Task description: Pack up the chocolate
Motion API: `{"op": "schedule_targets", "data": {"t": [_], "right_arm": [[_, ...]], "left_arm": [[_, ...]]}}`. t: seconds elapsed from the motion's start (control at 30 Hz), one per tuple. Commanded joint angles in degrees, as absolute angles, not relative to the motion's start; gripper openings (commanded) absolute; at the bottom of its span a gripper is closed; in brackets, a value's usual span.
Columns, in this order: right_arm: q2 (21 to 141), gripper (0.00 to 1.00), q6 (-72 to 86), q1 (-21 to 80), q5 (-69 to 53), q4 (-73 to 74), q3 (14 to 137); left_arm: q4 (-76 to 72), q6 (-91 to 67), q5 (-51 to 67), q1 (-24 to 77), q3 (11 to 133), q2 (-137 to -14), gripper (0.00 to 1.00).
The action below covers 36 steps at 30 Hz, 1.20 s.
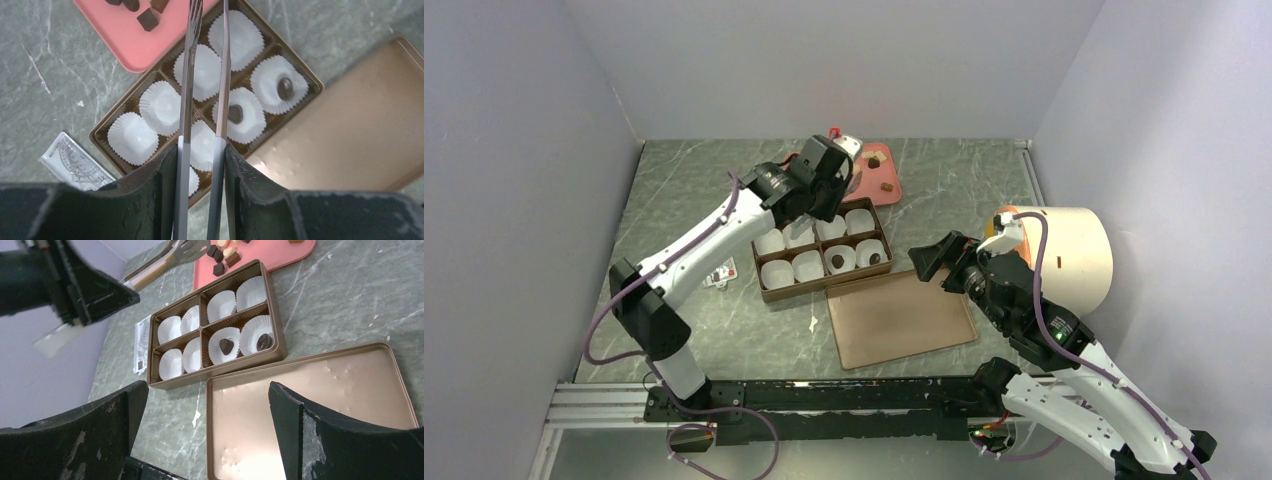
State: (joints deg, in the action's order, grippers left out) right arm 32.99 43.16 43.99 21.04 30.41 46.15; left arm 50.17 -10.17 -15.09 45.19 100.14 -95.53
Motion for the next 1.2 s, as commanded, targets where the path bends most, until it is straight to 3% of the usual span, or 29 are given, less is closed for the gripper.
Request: {"op": "schedule_targets", "data": {"t": [0.0, 1.17], "right_arm": [[32.20, 0.96, 43.58, 43.90, 22.22, 29.95, 46.23], [32.60, 0.96, 44.42, 43.90, 21.60, 29.51, 46.38]], "left_arm": [[46.27, -9.43, -13.00, 39.15, 101.93, -99.23, 0.39], [36.21, -6.26, -11.71, 23.74, 106.26, -118.08, 0.42]]}}
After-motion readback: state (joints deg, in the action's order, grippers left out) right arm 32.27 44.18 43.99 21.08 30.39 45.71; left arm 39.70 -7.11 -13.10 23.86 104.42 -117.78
